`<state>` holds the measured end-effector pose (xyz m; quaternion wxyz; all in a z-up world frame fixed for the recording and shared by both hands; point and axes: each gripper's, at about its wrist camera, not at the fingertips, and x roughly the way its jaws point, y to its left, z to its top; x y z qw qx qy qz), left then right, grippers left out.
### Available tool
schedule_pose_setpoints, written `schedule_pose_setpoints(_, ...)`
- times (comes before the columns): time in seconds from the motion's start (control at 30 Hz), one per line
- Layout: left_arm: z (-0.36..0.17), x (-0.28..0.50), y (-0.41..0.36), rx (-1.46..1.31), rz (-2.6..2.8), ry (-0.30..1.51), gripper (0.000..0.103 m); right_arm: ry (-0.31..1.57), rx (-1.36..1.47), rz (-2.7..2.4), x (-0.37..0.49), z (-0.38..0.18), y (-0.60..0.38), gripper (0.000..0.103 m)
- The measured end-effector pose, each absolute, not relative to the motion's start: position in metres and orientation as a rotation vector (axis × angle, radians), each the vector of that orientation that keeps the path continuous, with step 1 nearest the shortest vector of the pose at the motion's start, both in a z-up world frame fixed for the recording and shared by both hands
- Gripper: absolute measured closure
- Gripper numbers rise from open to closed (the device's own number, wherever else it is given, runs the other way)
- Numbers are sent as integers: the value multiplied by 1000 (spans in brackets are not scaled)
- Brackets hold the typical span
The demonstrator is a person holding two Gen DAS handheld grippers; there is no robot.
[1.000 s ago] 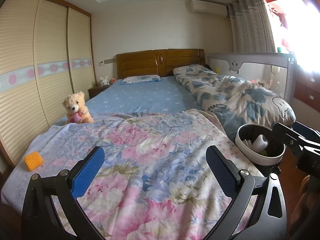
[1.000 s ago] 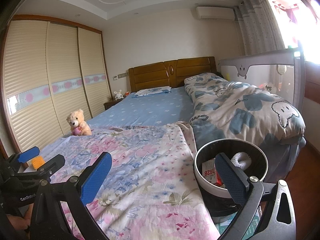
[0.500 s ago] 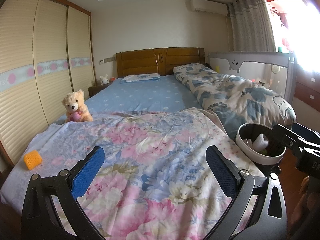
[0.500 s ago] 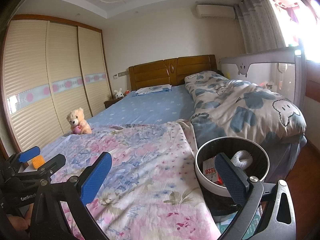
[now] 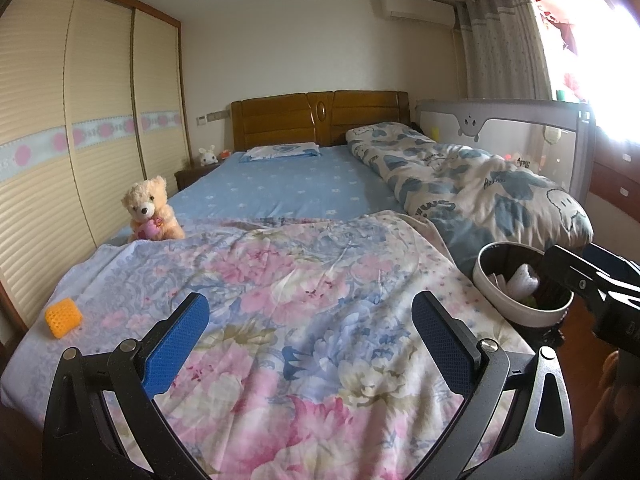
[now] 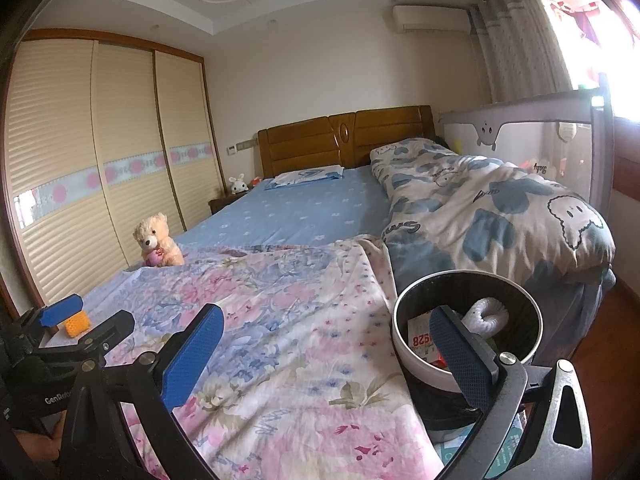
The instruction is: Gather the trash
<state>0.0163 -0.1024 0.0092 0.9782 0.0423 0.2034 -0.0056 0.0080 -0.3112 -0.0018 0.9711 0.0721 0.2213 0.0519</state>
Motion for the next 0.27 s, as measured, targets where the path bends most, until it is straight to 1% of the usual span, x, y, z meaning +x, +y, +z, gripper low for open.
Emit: schedule_pose_setpoints(0.27,-1,29,-95,72,-9,445,0,484,150,116,14,-14,-302,0)
